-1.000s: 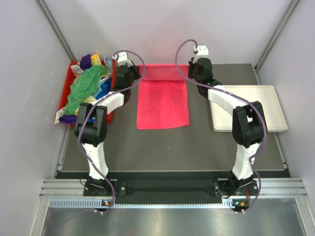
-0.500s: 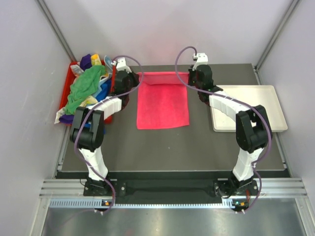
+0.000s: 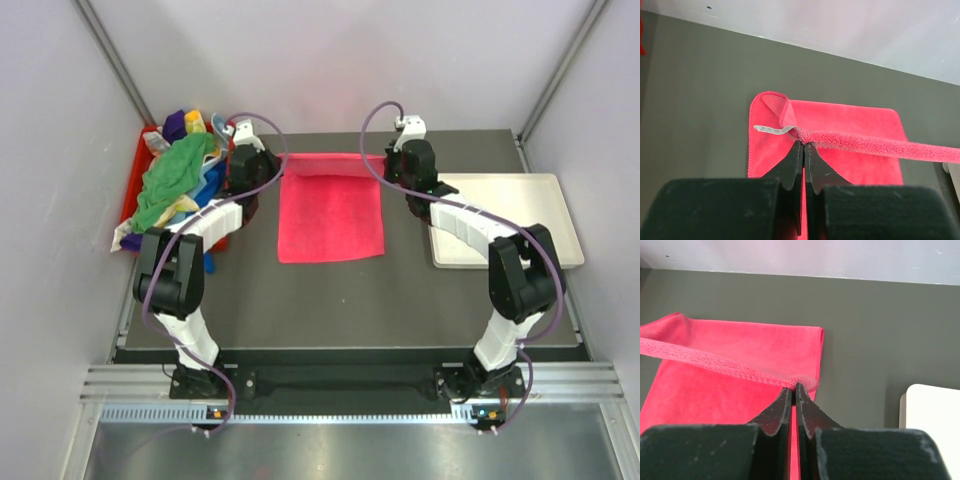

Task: Fold and stack the towels
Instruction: Fold the towel

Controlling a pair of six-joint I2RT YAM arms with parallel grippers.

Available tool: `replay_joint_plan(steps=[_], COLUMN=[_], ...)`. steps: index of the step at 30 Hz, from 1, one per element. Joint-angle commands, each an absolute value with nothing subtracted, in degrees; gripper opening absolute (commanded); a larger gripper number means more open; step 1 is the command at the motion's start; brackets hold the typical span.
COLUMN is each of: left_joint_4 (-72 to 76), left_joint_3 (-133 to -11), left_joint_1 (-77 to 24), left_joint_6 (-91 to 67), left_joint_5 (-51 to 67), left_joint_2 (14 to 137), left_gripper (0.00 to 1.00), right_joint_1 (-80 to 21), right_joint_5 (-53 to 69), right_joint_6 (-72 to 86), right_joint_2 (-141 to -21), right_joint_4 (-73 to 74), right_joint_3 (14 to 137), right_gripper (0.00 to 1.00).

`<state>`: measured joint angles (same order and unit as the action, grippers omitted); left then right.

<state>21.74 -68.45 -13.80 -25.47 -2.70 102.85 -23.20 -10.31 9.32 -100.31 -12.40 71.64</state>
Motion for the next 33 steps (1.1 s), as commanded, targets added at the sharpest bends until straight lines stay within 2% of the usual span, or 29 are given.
replay_joint_plan(steps=[1,15,33], left_joint_4=[18.73,12.75,4.83], left_joint_3=[-67.24,-63.9,-59.94], left_joint_1=[-12.13,-12.13,-12.39], left_joint_6=[-24.87,-27.51,-30.76], left_joint_5=[-9.58,-8.52,-0.88], left_joint_2=[99.49,98.35,98.0], left_gripper=[0.0,0.0,0.0], right_joint_1=[-22.5,-23.2,-24.61], right_joint_5=[-14.77,-13.89,-10.99], right_joint_6=[9.4,10.72,13.62], right_joint_2=[-95.98,-94.05,-94.22], right_joint_4=[-12.39,-10.55,-6.77], right_joint_3=[70.67,66.36,59.85], right_gripper=[0.0,0.0,0.0])
